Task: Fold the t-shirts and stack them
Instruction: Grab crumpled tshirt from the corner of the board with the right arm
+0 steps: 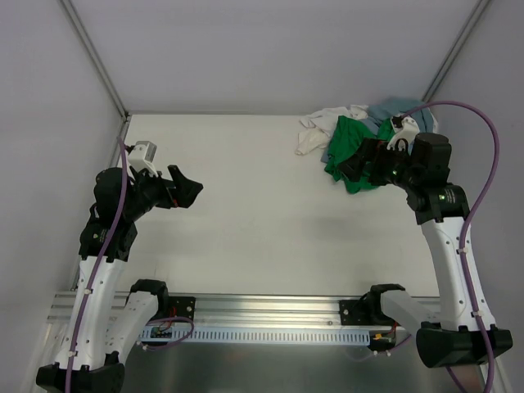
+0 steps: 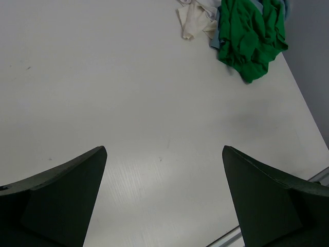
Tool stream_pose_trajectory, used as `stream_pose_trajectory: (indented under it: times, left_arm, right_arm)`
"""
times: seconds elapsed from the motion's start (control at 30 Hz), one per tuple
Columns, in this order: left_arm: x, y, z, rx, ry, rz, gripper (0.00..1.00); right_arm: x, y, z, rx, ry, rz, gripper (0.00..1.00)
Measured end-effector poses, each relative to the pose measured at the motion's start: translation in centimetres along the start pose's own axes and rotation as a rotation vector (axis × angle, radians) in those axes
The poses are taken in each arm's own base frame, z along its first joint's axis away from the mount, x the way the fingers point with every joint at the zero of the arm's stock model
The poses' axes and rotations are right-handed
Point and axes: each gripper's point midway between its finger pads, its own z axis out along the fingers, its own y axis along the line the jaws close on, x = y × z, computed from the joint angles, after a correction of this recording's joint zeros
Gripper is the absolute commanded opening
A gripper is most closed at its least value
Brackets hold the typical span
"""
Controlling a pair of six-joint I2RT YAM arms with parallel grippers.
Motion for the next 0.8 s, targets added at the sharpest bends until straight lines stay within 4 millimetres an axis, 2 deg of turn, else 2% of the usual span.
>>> stream_pose_trajectory:
  times: [0.2, 0.4, 0.47, 0.53, 0.63, 0.73, 0.8]
  left_arm:
    - [-0.1, -0.1, 0.1, 0.001, -0.003, -0.015, 0.99]
    - [-1.3, -0.5, 0.3, 0.018, -0.049, -0.028, 0.99]
    - [-1.7, -0.7, 0.1, 0.020, -0.056, -0.020, 0.99]
    - [-2.4, -0.9, -0.2, 0.023, -0.065, 0.010, 0.99]
    - [-4.3, -1.7, -1.1, 0.034, -0.108, 0.087, 0.99]
    - [-7.4, -3.0, -2.8, 0.041, -0.187, 0.194, 0.99]
    - [-9.4, -3.8, -4.0, 0.033, -0.240, 0.245, 0.99]
  right_arm:
    - [-0.4, -0.8, -0.2, 0.055, -0.024, 0.005, 0.99]
    - [-1.2, -2.1, -0.6, 0.153, -0.073, 0.075, 1.00]
    - [-1.9, -1.9, -0.9, 0.158, -0.099, 0.118, 0.99]
    - [-3.0, -0.7, -1.4, 0.121, -0.121, 0.167, 0.99]
    - [-6.2, 2.1, -2.5, 0.003, -0.150, 0.185, 0.99]
    - [-10.0, 5.3, -4.0, -0.117, -0.204, 0.126, 0.99]
    - [-11.2, 6.4, -5.0, -0.153, -0.245, 0.106, 0.99]
